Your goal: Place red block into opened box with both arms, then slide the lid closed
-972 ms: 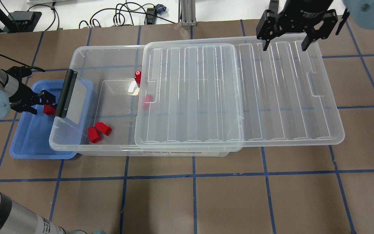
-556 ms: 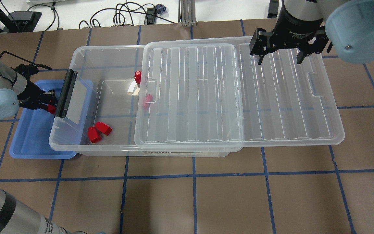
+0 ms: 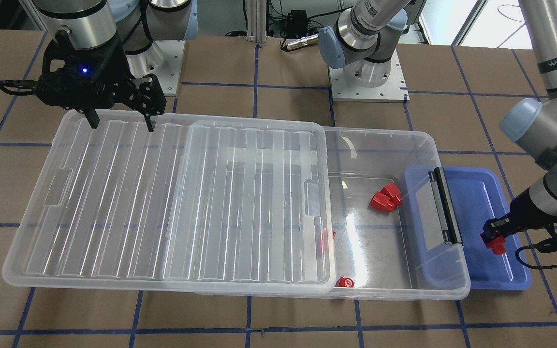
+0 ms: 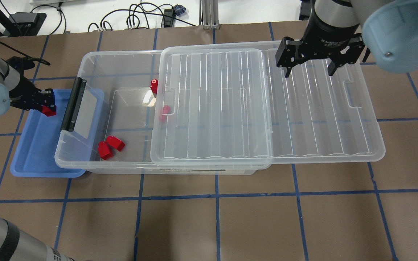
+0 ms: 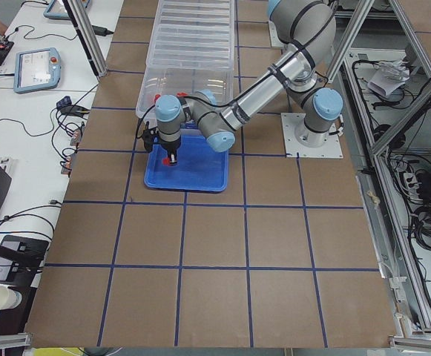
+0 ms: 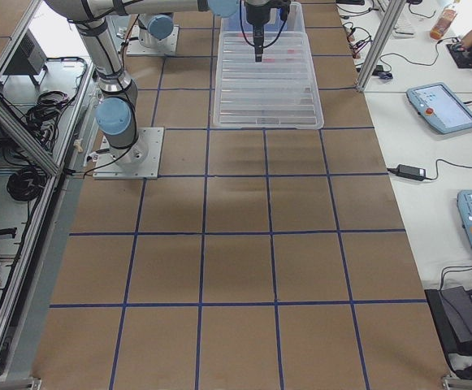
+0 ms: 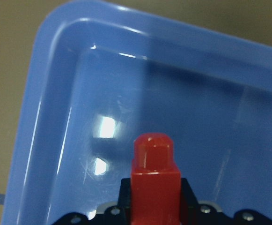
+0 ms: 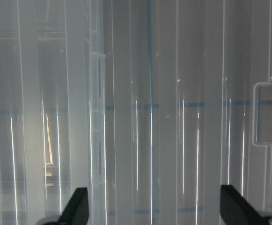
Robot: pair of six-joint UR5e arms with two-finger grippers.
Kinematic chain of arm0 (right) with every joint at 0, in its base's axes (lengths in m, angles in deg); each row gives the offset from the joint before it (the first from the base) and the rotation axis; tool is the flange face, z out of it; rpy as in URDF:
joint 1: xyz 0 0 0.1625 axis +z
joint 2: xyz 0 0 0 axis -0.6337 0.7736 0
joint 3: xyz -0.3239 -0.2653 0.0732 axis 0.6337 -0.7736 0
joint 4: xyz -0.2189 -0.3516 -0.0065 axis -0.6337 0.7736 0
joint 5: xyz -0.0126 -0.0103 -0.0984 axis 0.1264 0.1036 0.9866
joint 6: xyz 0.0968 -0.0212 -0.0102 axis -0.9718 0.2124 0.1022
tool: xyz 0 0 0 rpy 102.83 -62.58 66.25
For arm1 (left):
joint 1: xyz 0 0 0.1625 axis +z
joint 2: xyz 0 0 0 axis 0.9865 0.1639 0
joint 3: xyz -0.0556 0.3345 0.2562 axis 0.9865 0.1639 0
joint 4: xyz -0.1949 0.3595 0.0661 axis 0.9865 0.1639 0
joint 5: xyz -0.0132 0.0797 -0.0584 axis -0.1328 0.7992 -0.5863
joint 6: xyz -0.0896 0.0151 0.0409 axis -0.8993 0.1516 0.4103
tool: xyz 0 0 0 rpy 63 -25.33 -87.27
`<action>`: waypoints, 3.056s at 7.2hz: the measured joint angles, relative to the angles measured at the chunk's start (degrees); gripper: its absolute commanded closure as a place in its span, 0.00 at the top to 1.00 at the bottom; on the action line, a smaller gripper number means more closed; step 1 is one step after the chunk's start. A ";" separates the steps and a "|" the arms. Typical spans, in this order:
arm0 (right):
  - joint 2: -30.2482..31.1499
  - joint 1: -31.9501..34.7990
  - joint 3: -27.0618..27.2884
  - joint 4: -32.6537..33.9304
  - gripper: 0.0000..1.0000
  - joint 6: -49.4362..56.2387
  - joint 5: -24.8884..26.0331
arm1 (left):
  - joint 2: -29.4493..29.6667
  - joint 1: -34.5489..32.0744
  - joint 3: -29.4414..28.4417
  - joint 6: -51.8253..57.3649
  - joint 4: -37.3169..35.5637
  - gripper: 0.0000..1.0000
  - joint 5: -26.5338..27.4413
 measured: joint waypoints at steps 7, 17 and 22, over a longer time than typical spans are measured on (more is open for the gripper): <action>-3.14 -0.42 -4.64 -0.02 1.00 2.94 0.13 | -9.89 -23.04 -9.57 -7.04 26.74 0.00 -0.13; -3.23 -3.87 -6.35 -3.85 1.00 5.83 0.34 | -3.82 -21.79 9.71 -11.73 -3.01 1.00 -0.50; -3.68 -25.04 -5.72 -1.03 1.00 34.16 0.34 | -9.67 -27.49 -7.40 -13.49 20.04 1.00 -0.02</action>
